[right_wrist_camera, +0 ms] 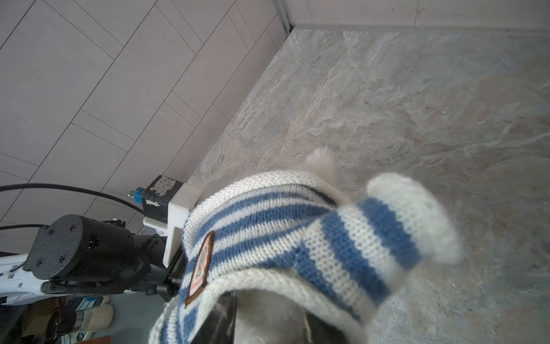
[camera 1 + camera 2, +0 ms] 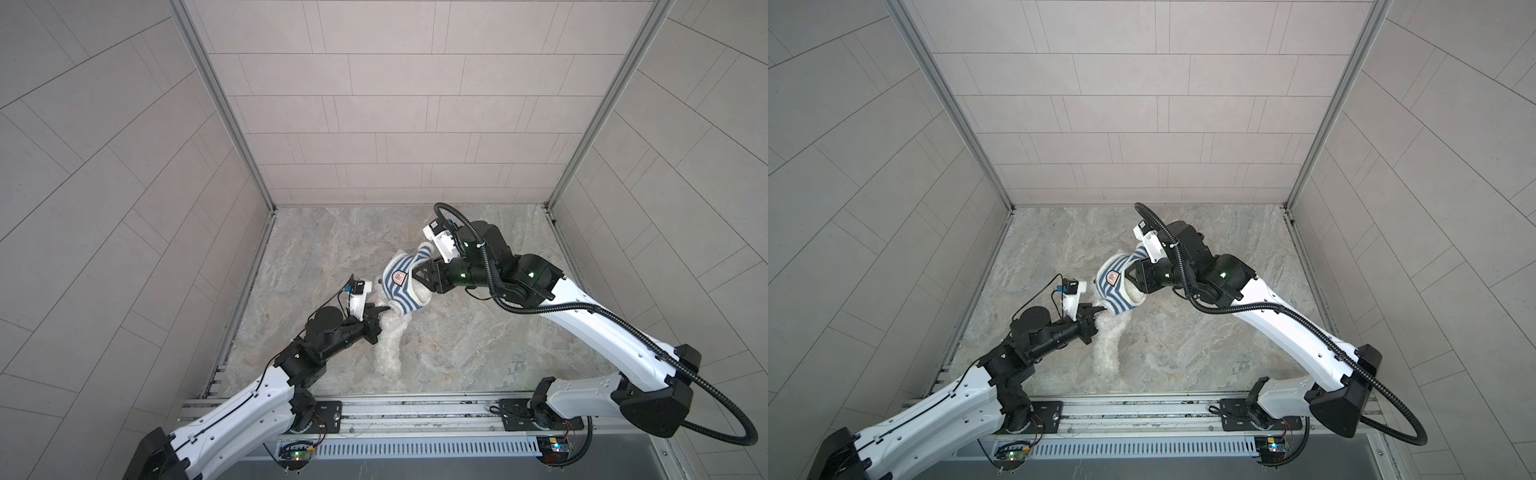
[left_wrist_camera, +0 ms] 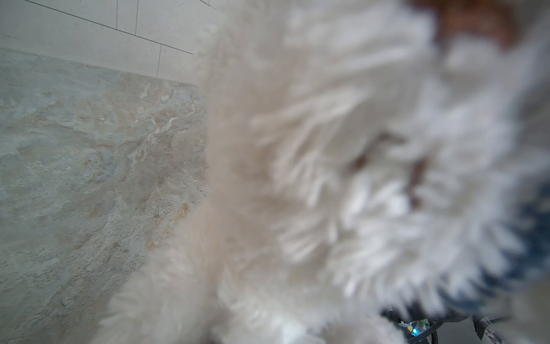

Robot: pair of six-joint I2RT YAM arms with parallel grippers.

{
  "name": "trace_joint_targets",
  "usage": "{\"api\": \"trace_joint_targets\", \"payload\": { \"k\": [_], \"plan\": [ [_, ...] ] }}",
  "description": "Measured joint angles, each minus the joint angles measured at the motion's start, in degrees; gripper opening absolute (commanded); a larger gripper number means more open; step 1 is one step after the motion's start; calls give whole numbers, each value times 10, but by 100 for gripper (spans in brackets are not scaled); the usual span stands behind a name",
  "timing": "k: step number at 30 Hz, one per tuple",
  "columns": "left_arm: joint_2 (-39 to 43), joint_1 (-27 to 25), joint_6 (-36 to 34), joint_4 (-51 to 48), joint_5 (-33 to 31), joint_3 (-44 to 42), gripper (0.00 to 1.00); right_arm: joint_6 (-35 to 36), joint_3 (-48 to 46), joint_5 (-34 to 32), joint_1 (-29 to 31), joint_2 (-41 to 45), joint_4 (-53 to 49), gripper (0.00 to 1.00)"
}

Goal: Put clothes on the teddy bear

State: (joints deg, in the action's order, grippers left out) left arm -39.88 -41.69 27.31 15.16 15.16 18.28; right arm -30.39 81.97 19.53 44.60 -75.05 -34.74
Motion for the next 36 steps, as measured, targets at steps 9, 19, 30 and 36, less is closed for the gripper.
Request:
{"api": "trace_joint_targets", "payload": {
  "k": [9, 19, 30, 36],
  "plan": [
    [0, -6, -4, -8, -2, 0, 0, -11, -34, 7, -8, -2, 19, 54],
    [9, -12, -11, -19, -7, 0, 0, -44, -64, 38, -10, -5, 76, 68],
    [13, -15, -19, -23, -22, 0, 0, -61, -73, 68, -8, -8, 93, 40],
    [13, -15, -26, -26, -31, 0, 0, -50, -73, 79, -7, -12, 85, 21]
  ]
}}
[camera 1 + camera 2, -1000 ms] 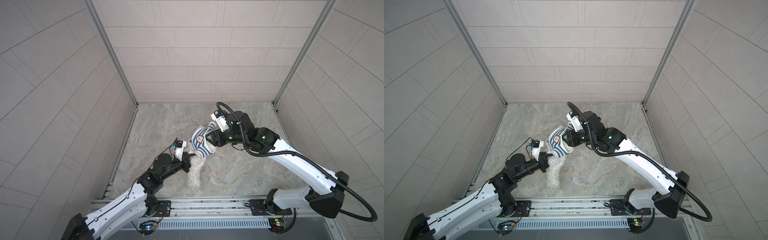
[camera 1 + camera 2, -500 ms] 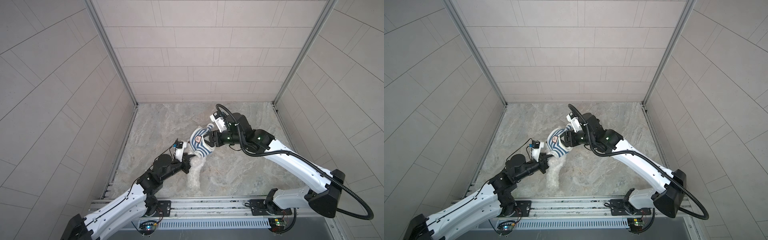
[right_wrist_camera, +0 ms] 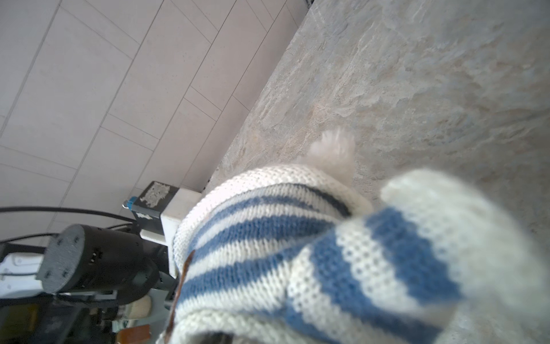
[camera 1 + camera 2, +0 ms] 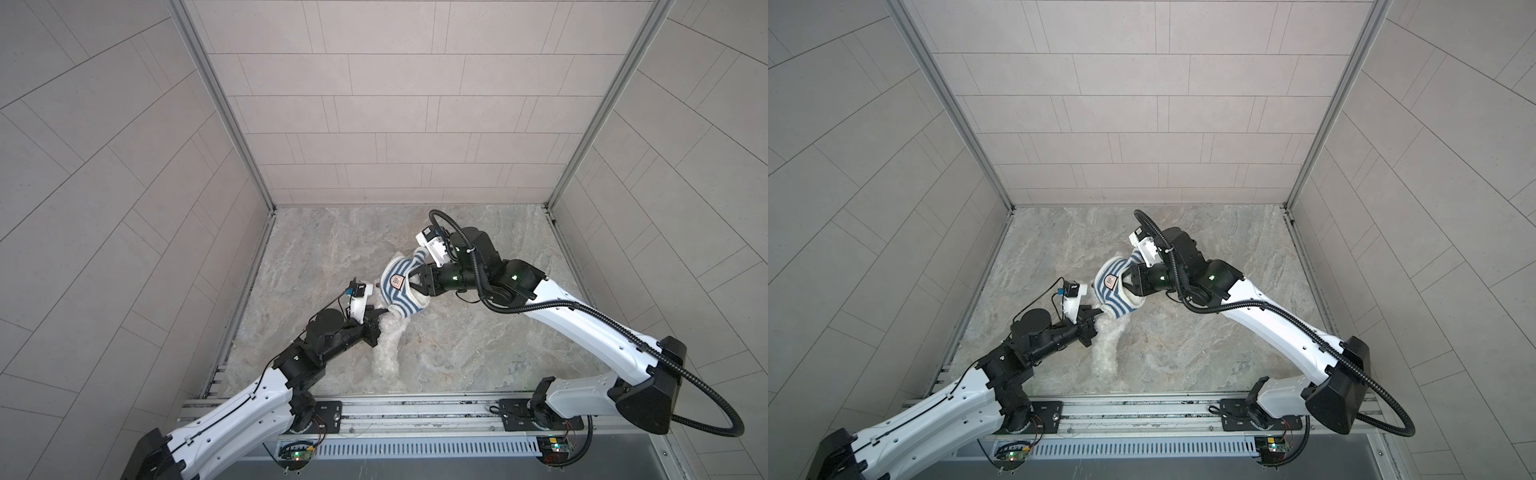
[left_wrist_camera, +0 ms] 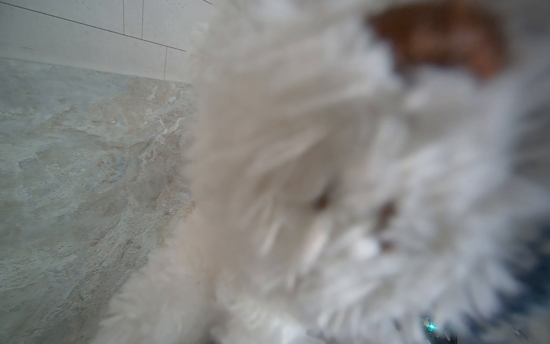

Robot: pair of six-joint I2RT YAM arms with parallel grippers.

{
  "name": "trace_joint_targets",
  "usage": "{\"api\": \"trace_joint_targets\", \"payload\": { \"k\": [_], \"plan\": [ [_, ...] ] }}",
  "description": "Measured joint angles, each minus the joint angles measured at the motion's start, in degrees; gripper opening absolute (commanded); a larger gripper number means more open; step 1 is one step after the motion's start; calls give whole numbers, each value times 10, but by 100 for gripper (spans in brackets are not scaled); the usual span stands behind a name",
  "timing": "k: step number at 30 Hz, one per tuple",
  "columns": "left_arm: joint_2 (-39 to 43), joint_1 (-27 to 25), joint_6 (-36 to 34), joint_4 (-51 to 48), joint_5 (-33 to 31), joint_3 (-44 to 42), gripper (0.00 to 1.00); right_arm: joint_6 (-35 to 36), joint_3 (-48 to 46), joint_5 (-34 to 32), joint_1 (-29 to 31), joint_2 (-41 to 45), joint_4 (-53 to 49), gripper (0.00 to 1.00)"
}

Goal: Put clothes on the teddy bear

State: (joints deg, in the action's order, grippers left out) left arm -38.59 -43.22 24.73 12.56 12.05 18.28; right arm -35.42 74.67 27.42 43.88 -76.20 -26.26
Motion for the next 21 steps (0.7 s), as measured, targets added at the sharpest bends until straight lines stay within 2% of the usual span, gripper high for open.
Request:
{"api": "trace_joint_targets", "payload": {
  "k": [2, 3, 4, 5, 10, 11, 14, 21],
  "plan": [
    [0, 0, -2, -1, -2, 0, 0, 10, 4, 2, 0, 0, -12, 12],
    [0, 0, -2, -2, -2, 0, 5, 18, 7, 3, 0, 0, -18, 6],
    [1, 0, -2, -2, -3, 0, 13, 28, 12, 5, 0, 0, -25, 2],
    [2, 0, -2, -2, -2, 0, 25, 40, 16, 8, -2, 0, -32, 0],
    [21, -1, 5, -20, 0, 0, 75, 132, 28, 40, -30, 1, -55, 0],
    [29, -1, 7, -28, 0, 0, 80, 160, 33, 42, -37, 1, -64, 0],
    [54, -1, 19, -56, 3, 5, 86, 255, 55, 35, -51, 0, -100, 0],
    [82, 3, 51, -153, 23, 76, 85, 485, 57, -10, -63, 2, -97, 0]
  ]
}}
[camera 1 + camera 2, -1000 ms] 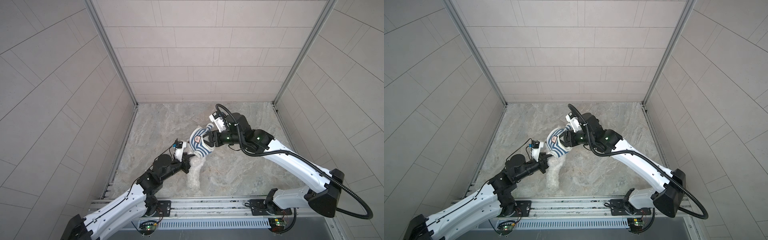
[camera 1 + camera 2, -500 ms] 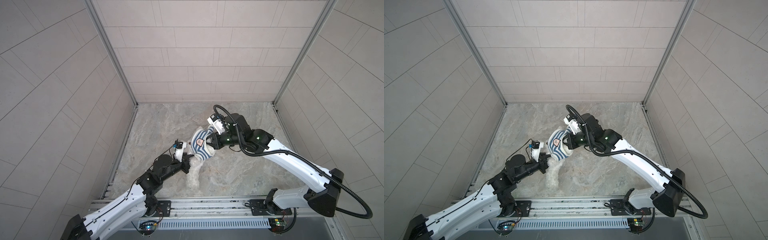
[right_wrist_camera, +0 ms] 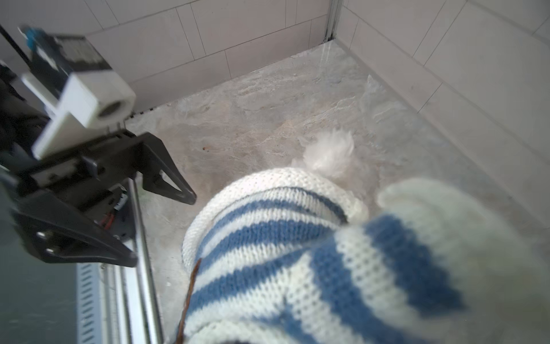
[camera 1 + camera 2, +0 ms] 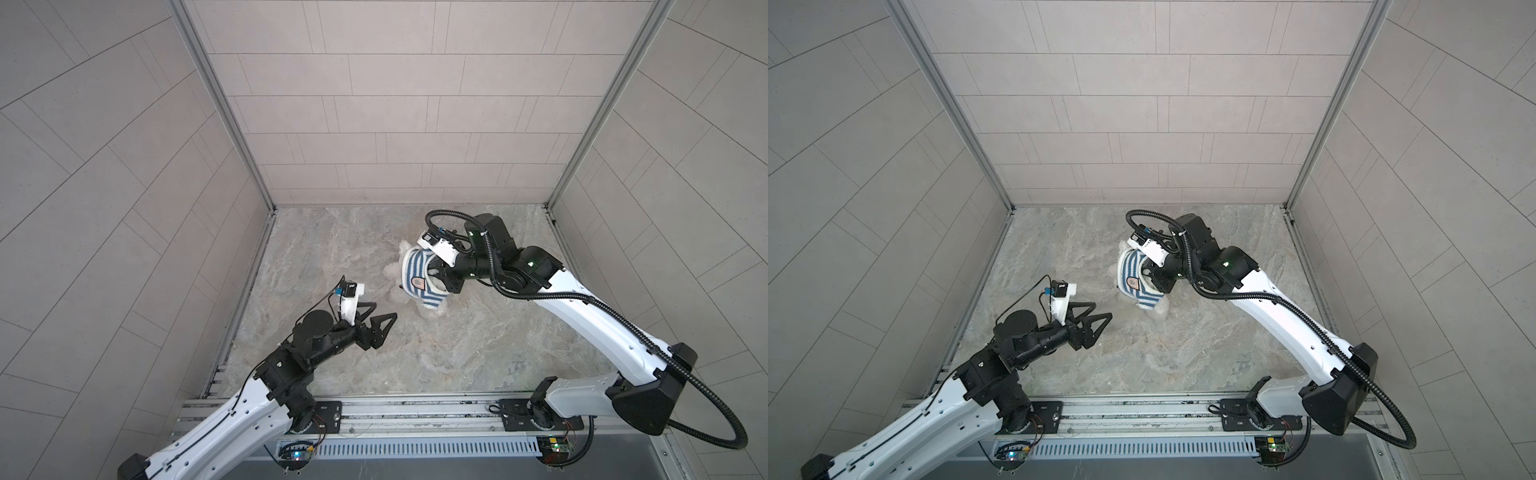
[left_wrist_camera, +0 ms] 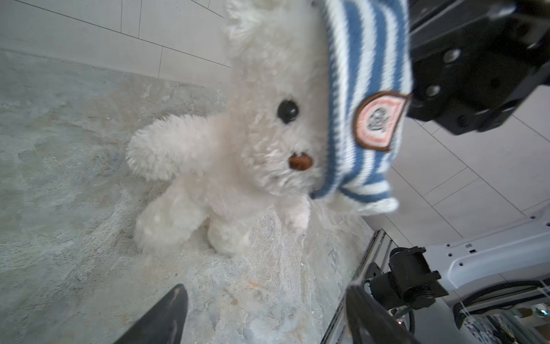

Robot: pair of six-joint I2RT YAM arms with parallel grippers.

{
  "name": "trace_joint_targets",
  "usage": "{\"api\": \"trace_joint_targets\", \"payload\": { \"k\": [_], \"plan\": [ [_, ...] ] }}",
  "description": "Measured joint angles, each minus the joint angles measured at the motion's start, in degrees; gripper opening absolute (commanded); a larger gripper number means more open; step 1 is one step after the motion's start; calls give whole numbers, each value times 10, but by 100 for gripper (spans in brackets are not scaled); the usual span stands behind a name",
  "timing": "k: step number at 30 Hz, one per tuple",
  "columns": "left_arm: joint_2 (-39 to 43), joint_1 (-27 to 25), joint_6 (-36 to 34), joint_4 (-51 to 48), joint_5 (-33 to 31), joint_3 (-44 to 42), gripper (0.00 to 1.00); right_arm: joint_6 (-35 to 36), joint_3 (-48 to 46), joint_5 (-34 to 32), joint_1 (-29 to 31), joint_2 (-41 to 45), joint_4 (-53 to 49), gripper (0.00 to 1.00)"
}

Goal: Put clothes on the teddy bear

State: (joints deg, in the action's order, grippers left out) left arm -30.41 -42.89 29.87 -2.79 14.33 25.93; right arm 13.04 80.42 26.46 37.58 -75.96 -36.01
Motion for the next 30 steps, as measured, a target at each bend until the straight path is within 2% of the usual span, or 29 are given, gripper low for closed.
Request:
{"api": "trace_joint_targets", "payload": {
  "k": [4, 9, 12, 19, 30],
  "plan": [
    [-6, 39, 47, -21, 59, 54, 77, 113, -26, -10, 0, 10, 36, 0],
    [-51, 118, 109, -26, 141, 113, 54, 228, -28, -25, 3, 10, 40, 0],
    [-92, 130, 125, -32, 178, 144, 44, 272, -36, -32, 7, 10, 46, 0],
    [-163, 130, 158, -28, 222, 167, 32, 317, -78, -38, 22, 12, 71, 0],
    [-214, 127, 155, -47, 203, 198, 28, 334, -108, -33, 29, 18, 105, 0]
  ]
}}
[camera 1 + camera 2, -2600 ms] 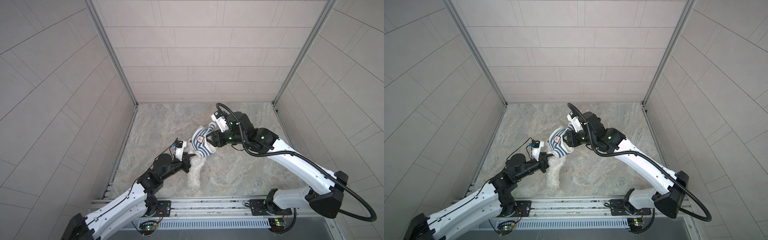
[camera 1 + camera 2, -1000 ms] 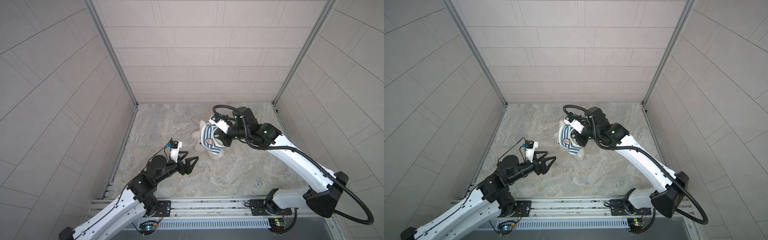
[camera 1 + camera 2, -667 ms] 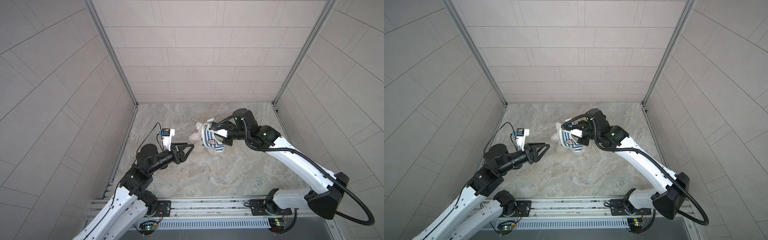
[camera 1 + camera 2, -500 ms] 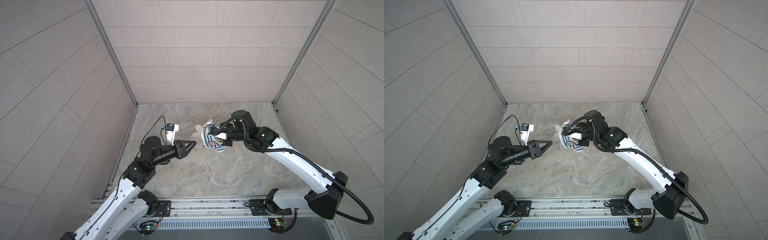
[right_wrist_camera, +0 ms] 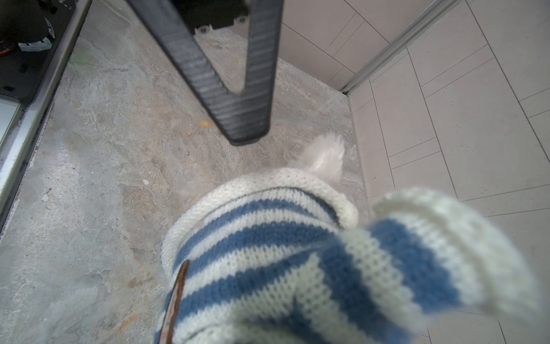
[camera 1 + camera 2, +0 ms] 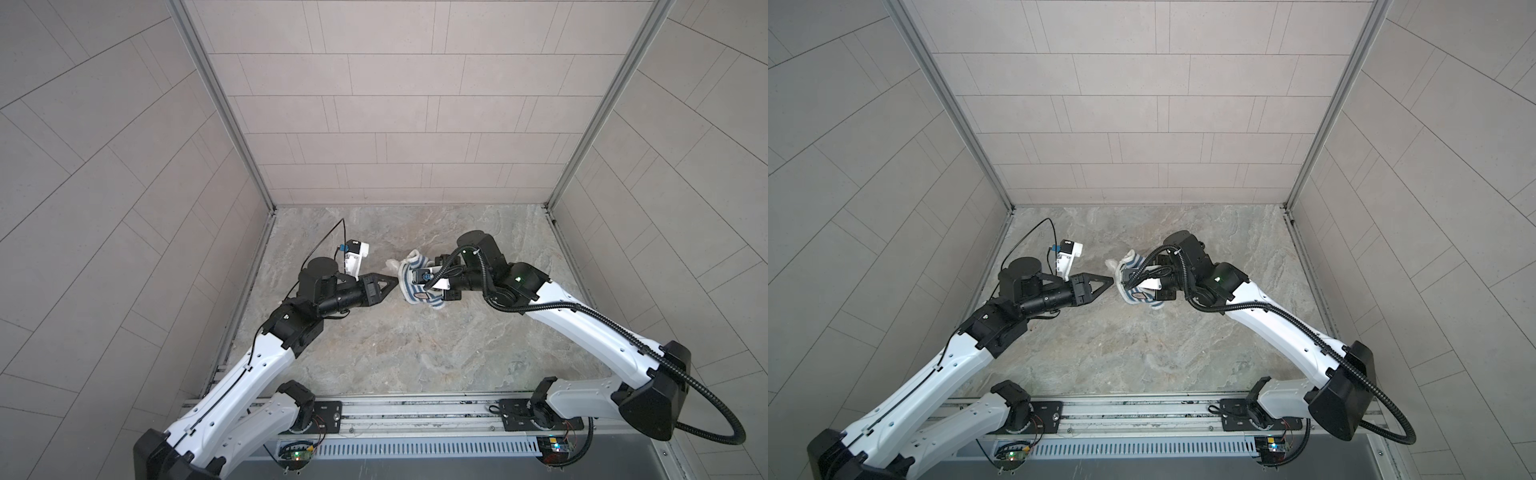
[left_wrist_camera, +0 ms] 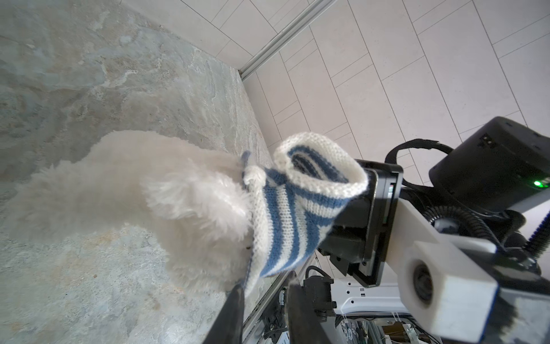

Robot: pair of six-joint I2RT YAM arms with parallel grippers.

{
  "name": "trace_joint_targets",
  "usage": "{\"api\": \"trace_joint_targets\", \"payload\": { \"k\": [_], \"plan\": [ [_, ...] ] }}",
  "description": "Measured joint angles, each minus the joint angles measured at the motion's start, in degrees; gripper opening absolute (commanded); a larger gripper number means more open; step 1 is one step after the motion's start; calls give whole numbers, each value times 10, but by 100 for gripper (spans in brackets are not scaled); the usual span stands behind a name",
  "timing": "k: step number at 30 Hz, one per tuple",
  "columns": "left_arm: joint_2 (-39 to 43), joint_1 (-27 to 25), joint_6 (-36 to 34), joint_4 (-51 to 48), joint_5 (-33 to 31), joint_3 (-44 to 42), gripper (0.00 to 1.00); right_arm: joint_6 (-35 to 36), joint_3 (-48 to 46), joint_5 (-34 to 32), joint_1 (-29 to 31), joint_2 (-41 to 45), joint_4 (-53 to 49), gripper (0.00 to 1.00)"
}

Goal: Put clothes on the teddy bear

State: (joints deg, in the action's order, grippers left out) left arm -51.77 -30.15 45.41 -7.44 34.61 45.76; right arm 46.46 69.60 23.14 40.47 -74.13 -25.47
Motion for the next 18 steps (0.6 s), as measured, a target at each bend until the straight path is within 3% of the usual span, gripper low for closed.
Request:
{"api": "trace_joint_targets", "payload": {
  "k": [15, 18],
  "plan": [
    [-37, -23, -2, 3, -24, 2, 19, 12, -6, -7, 19, 0, 7, 0],
    [-41, -23, -2, 3, -24, 7, 13, 16, -7, -13, 21, 0, 6, 0]
  ]
}}
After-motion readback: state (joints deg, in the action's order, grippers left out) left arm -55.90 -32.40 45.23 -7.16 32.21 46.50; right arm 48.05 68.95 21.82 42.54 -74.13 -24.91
